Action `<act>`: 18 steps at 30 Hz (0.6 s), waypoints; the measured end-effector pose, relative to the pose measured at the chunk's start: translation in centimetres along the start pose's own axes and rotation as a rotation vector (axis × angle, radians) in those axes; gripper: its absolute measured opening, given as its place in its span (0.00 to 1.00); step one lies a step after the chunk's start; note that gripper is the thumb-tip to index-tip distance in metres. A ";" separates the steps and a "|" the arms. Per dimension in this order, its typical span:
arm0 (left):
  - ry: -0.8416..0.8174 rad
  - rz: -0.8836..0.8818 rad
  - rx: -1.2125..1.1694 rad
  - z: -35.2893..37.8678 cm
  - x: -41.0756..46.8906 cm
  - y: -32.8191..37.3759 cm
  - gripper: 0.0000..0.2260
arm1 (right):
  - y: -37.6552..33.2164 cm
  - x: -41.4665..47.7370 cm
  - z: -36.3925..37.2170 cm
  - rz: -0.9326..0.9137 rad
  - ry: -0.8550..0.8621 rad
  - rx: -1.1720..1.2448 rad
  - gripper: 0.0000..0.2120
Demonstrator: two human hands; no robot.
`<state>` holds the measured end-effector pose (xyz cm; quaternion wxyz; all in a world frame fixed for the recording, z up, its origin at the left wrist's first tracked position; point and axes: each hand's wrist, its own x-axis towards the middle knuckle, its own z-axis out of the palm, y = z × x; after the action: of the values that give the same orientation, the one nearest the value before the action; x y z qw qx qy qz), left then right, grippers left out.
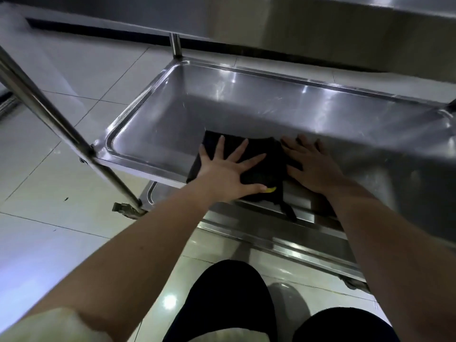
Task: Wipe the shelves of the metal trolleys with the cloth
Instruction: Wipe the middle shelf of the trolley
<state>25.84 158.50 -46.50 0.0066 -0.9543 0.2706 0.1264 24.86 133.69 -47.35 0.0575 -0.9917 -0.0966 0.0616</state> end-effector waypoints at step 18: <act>-0.015 -0.094 -0.024 -0.7 0.7 1.7 0.39 | 0.4 -0.6 -0.5 0.212 0.376 1.083 0.17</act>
<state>25.69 156.66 -45.89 0.0033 -0.9650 0.2240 0.1363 24.39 133.16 -46.79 0.5661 -0.8192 0.0602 -0.0694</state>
